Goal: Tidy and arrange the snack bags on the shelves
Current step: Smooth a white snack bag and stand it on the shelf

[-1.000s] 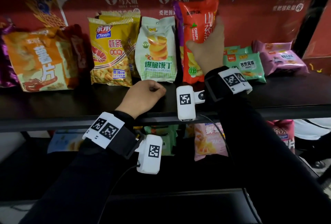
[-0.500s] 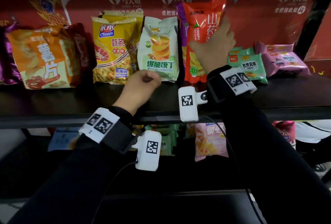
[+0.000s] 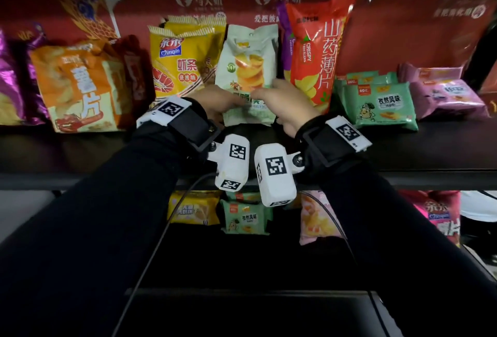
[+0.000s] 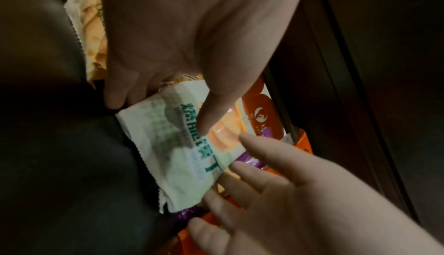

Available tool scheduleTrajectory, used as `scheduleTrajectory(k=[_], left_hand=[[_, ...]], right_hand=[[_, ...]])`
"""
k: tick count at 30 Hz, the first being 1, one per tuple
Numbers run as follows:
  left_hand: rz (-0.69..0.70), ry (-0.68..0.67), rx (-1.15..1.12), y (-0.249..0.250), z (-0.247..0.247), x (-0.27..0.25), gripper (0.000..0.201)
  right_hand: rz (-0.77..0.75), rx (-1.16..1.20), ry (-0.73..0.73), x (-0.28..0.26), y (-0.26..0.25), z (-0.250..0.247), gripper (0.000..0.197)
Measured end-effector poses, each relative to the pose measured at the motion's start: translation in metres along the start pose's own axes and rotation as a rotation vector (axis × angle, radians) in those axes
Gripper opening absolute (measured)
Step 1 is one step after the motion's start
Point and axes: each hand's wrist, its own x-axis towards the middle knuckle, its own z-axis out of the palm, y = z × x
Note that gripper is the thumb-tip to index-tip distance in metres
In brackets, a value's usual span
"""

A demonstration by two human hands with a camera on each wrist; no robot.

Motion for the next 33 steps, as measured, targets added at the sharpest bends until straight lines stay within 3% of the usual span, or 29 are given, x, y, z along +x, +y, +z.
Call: scheduleTrajectory(k=[3,7,11,15,17,19,23,33], left_hand=[[0.023,0.041,0.008,-0.005,-0.002,-0.001,0.056],[0.259,0.019,-0.2,-0.008,-0.002,-0.014,0.041],[0.408,0.064,-0.333,-0.02,-0.006,-0.028,0.043],[0.402,0.069,-0.449,-0.039,-0.009,-0.04,0.043],[0.377,0.011,-0.481,-0.05,-0.008,-0.045,0.036],[0.369,-0.061,-0.502,-0.058,-0.005,-0.049,0.034],[0.381,-0.186,-0.557,-0.06,-0.008,-0.052,0.035],[0.517,-0.045,-0.593,-0.067,-0.007,-0.055,0.042]], right_hand=[[-0.003,0.085,-0.027,-0.003,0.0,-0.008,0.052],[-0.033,0.222,-0.115,-0.019,-0.01,-0.019,0.021],[-0.049,0.218,-0.195,-0.036,-0.011,-0.026,0.024],[-0.049,0.234,-0.101,-0.046,0.006,-0.019,0.065],[-0.023,0.288,-0.103,-0.049,0.014,-0.012,0.073],[-0.037,0.292,-0.133,-0.053,0.02,-0.004,0.063],[-0.116,0.299,-0.052,-0.055,0.027,0.003,0.05],[-0.242,0.338,-0.098,-0.06,0.031,0.002,0.053]])
